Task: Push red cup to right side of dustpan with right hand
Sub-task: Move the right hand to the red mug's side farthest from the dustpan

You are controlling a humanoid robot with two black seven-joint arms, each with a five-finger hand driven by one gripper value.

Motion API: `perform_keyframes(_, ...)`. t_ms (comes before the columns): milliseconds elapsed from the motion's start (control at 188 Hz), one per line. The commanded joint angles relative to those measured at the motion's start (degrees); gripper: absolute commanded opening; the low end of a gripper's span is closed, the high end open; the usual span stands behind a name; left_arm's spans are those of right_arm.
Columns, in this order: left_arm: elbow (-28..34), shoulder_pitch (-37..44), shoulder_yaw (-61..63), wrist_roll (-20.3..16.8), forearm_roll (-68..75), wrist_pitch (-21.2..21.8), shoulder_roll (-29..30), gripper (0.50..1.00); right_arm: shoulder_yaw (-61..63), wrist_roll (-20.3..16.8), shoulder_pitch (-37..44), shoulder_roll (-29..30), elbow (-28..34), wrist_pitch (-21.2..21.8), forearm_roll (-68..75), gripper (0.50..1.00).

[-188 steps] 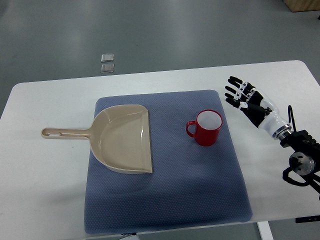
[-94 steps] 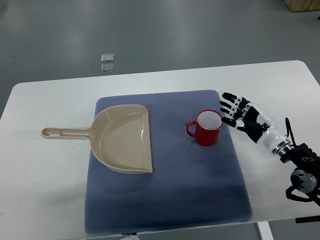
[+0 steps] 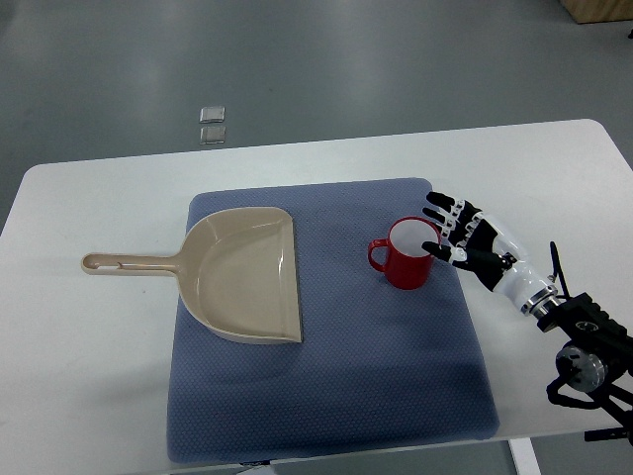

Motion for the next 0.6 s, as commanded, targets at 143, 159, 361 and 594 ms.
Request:
perform_keyframes(143, 0.0, 0.4, 0.0, 0.0, 0.0, 0.0, 0.0, 1.000, -0.2, 0.0, -0.4, 2.2, 0.0, -0.6, -1.5, 0.932)
perform_keyframes(159, 0.1, 0.4, 0.0, 0.0, 0.0, 0.0, 0.0, 1.000, -0.2, 0.0, -0.4, 2.3, 0.0, -0.7, -1.7, 0.932)
perform_keyframes(361, 0.1, 0.4, 0.0, 0.0, 0.0, 0.0, 0.0, 1.000, -0.4, 0.0, -0.5, 4.2, 0.0, -1.5, -2.5, 0.932)
perform_keyframes(594, 0.1, 0.5, 0.0, 0.0, 0.0, 0.0, 0.0, 1.000, -0.4, 0.2, -0.9, 4.5, -0.1, -2.5, -2.9, 0.932)
